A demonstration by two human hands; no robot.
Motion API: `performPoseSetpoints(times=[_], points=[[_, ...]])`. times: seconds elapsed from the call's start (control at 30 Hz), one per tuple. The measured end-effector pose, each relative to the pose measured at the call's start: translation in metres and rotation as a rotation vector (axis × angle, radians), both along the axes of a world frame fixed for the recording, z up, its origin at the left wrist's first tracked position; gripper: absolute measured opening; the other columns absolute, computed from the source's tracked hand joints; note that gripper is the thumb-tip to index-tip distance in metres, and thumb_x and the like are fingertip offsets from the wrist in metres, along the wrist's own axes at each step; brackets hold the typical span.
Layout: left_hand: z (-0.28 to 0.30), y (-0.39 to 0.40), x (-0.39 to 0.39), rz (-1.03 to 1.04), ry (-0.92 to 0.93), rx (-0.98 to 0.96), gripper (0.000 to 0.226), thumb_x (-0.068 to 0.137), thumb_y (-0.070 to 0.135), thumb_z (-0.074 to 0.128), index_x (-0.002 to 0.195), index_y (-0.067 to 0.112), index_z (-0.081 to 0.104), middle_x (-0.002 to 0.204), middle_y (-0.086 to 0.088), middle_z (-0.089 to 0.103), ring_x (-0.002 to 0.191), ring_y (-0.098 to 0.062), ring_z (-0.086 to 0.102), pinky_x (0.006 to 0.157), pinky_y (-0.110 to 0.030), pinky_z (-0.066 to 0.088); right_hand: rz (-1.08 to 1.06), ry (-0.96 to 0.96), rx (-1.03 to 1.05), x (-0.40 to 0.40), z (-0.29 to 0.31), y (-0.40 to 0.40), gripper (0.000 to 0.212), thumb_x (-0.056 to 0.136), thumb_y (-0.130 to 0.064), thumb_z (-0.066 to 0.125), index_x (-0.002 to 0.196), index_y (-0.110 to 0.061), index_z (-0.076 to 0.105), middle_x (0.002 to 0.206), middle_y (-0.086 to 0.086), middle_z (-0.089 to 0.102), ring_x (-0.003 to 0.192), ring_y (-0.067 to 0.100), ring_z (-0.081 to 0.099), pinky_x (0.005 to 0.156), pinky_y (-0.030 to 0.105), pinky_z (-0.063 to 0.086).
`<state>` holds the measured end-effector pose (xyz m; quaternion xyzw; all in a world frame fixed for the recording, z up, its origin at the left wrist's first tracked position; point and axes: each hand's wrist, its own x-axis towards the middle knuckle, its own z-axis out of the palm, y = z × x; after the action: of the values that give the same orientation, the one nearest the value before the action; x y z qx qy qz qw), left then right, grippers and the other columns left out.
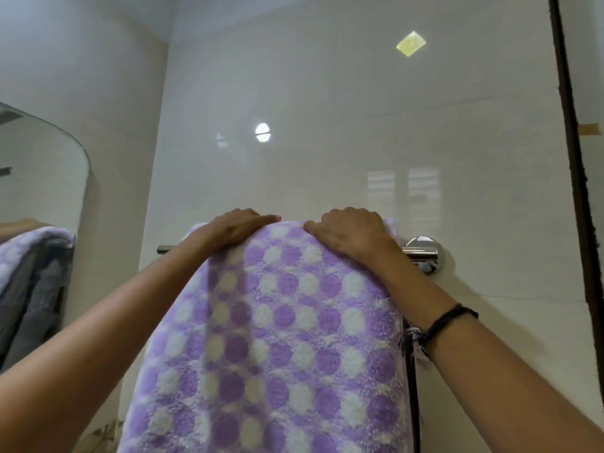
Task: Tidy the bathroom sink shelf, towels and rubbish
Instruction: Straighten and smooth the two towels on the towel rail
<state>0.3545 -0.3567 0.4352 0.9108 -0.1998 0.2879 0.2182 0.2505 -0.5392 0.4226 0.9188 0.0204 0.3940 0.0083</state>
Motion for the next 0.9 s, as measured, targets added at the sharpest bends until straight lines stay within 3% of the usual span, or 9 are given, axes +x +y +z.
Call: performPoseSetpoints(times=[0.17,0.23,0.3,0.4,0.47,0.53,0.63,0.77,0.9], points=[[0.006,-0.013,0.008,0.023,0.039,0.182,0.037,0.100,0.032,0.028,0.132,0.031,0.048,0.141,-0.009,0.047,0.127,-0.029,0.044,0.105,-0.039,0.030,0.076,0.330,0.288,0.013,0.019,-0.018,0.063,0.079,-0.070,0.036,0.127,-0.033,0.053,0.136,-0.001,0.052,0.123,0.025,0.048,0.100,0.032,0.032],[0.010,-0.017,0.009,0.009,0.116,0.211,0.038,0.099,0.029,0.029,0.133,0.026,0.048,0.144,-0.005,0.044,0.129,-0.025,0.042,0.105,-0.037,0.028,0.096,0.333,0.415,0.014,0.023,-0.024,0.066,0.073,-0.073,0.045,0.123,-0.033,0.058,0.131,-0.002,0.057,0.116,0.023,0.053,0.093,0.030,0.036],[0.012,-0.018,0.012,0.015,0.109,0.234,0.038,0.099,0.030,0.032,0.132,0.025,0.049,0.144,-0.004,0.045,0.128,-0.023,0.043,0.102,-0.036,0.029,0.083,0.334,0.407,0.017,0.025,-0.026,0.065,0.073,-0.074,0.045,0.122,-0.034,0.059,0.130,-0.003,0.057,0.111,0.022,0.054,0.087,0.029,0.035],[0.004,-0.013,0.016,0.071,-0.057,0.267,0.034,0.098,0.036,0.033,0.124,0.030,0.053,0.133,-0.009,0.052,0.120,-0.028,0.049,0.093,-0.036,0.034,0.054,0.388,0.219,0.021,0.021,-0.018,0.059,0.081,-0.069,0.029,0.124,-0.036,0.053,0.138,-0.002,0.050,0.120,0.026,0.049,0.099,0.036,0.033],[-0.006,-0.009,0.018,0.102,-0.180,0.161,0.036,0.097,0.042,0.031,0.114,0.025,0.058,0.121,-0.013,0.059,0.109,-0.032,0.054,0.083,-0.036,0.036,0.010,0.186,0.059,0.026,0.011,-0.014,0.058,0.087,-0.061,0.025,0.116,-0.021,0.056,0.128,0.008,0.057,0.102,0.028,0.053,0.083,0.034,0.032],[-0.017,-0.008,0.017,0.110,-0.297,0.002,0.044,0.096,0.044,0.033,0.095,0.012,0.062,0.104,-0.018,0.065,0.097,-0.035,0.058,0.072,-0.035,0.034,-0.012,-0.117,0.029,0.023,-0.003,-0.009,0.055,0.089,-0.056,0.028,0.088,-0.011,0.059,0.106,0.016,0.066,0.076,0.027,0.047,0.070,0.032,0.028],[-0.034,-0.008,0.011,0.099,-0.450,-0.172,0.051,0.094,0.043,0.032,0.082,0.004,0.064,0.091,-0.021,0.068,0.086,-0.037,0.058,0.065,-0.033,0.029,-0.038,-0.361,-0.040,0.018,-0.021,-0.005,0.060,0.091,-0.054,0.031,0.081,-0.006,0.066,0.091,0.019,0.068,0.066,0.028,0.045,0.062,0.032,0.026],[-0.053,-0.007,-0.006,0.082,-0.588,-0.098,0.041,0.098,0.030,0.026,0.100,0.011,0.062,0.107,-0.014,0.067,0.097,-0.033,0.057,0.078,-0.036,0.034,-0.065,-0.389,-0.060,0.015,-0.025,0.000,0.058,0.095,-0.049,0.031,0.095,-0.003,0.066,0.097,0.020,0.068,0.087,0.034,0.062,0.068,0.036,0.033],[-0.094,-0.008,-0.025,0.055,-0.591,-0.165,0.044,0.096,0.039,0.031,0.136,0.026,0.044,0.142,0.001,0.047,0.133,-0.019,0.038,0.112,-0.048,0.020,0.032,-0.462,-0.176,0.019,-0.052,0.022,0.040,0.098,-0.020,0.029,0.133,-0.009,0.045,0.138,0.020,0.047,0.126,0.032,0.046,0.105,0.050,0.028]])
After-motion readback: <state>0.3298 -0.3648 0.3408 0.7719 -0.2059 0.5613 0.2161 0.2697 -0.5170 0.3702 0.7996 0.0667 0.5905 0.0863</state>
